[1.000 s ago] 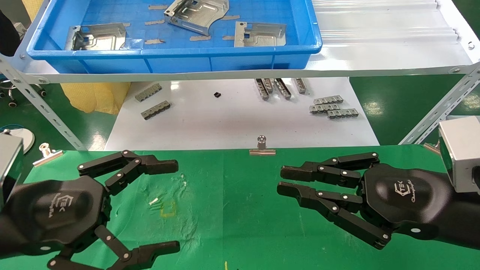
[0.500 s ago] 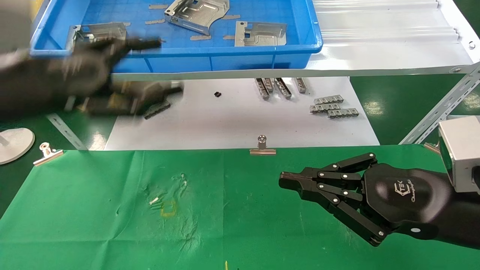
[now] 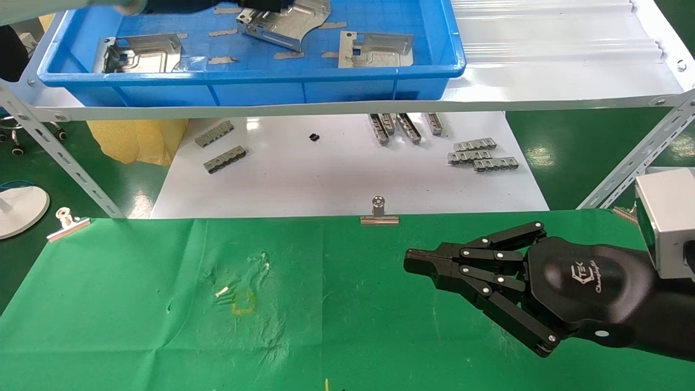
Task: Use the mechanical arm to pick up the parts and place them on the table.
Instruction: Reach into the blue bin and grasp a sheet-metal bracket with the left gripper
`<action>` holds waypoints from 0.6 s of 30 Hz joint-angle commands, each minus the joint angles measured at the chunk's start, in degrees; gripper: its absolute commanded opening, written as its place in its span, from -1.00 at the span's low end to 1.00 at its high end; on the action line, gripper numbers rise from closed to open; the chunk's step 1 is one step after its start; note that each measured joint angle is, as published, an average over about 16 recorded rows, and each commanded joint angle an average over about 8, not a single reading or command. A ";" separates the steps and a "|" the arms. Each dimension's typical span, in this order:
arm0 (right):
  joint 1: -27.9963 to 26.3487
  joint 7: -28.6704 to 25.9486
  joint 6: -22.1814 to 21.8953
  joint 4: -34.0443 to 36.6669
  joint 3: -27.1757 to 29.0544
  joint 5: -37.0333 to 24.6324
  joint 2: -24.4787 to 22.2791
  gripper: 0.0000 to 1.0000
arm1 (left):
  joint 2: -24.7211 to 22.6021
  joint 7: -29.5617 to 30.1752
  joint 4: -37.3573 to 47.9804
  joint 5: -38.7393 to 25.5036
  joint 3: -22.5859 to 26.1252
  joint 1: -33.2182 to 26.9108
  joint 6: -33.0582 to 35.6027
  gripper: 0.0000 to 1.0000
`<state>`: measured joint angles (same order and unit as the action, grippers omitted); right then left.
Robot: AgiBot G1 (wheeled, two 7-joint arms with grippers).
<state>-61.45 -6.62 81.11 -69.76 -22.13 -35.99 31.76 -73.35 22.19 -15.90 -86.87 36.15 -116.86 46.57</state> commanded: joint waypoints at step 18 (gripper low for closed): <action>0.00 0.00 0.00 0.00 0.00 0.00 0.00 1.00 | -4.79 6.21 4.68 -2.68 6.83 -0.49 -8.95 -1.00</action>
<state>-61.45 -6.62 81.11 -69.76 -22.13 -35.99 31.76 -78.14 28.32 -11.18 -89.42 42.89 -117.37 37.62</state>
